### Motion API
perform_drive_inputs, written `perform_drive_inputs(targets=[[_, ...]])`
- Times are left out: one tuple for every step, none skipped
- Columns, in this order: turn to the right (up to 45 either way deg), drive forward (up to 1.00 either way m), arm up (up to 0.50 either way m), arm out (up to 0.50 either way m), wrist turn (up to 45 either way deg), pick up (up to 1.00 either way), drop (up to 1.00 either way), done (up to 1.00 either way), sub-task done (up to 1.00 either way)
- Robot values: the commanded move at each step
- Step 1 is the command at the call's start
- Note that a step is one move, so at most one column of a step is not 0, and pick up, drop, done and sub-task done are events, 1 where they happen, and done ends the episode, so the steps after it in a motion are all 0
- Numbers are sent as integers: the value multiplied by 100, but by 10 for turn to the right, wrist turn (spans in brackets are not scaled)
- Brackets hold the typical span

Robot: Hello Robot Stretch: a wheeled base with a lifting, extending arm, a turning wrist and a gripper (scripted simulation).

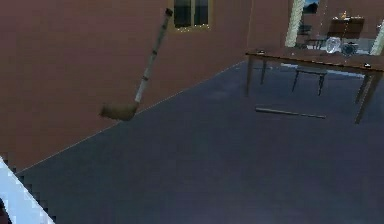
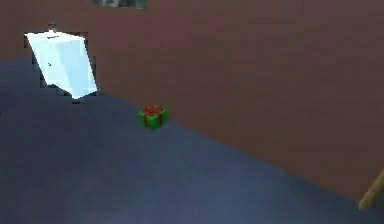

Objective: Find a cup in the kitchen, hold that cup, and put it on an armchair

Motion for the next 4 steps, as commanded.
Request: perform_drive_inputs(targets=[[60,0,0,0,0,0,0,0,0],[0,100,0,0,0,0,0,0,0],[30,0,0,0,0,0,0,0,0],[0,100,0,0,0,0,0,0,0]])
